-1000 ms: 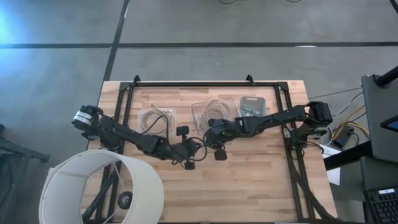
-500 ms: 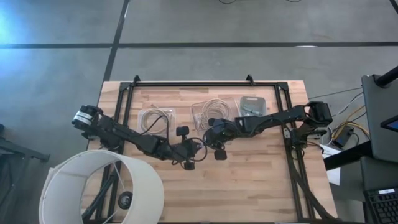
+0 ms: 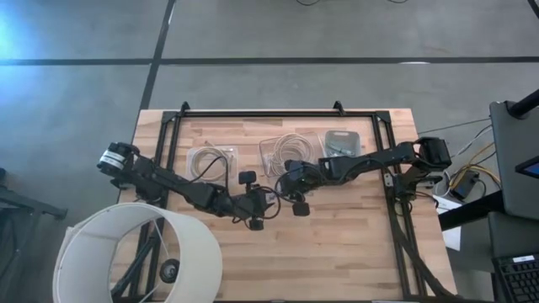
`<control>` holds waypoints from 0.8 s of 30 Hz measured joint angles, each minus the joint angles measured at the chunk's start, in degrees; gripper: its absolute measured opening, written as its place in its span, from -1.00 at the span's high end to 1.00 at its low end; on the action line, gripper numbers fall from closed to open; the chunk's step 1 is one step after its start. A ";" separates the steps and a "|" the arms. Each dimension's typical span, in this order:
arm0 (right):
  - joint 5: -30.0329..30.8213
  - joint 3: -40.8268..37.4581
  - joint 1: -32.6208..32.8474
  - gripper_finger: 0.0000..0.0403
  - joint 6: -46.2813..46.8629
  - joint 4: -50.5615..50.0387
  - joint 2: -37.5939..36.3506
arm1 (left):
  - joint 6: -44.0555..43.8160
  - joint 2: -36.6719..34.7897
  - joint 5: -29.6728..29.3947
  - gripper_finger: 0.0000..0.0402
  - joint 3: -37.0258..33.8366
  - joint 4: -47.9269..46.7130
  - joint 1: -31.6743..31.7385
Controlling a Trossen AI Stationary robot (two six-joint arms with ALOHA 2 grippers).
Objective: Pick & Place USB Port
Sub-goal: Put the white charger cable into the white bin
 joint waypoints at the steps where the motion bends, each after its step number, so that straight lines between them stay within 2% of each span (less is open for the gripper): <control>1: -0.02 0.03 0.00 0.94 0.02 -1.61 -0.25 | 0.00 0.02 0.00 0.11 0.00 0.00 0.00; 6: 0.25 1.13 0.07 0.94 3.18 -11.20 -2.16 | 0.00 0.02 -0.07 0.12 -0.03 -0.09 0.00; 14: 0.74 1.33 3.71 0.94 5.77 -16.89 -10.55 | -0.21 0.02 -0.22 0.13 -0.96 -0.20 0.07; 18: 11.02 -1.43 5.51 0.94 7.45 -20.50 -16.57 | -0.50 0.02 -0.22 0.13 -0.96 -0.02 0.07; 24: 24.22 -10.96 5.64 0.94 14.52 -22.91 -29.54 | -2.26 0.02 -0.22 0.13 -0.96 0.13 0.07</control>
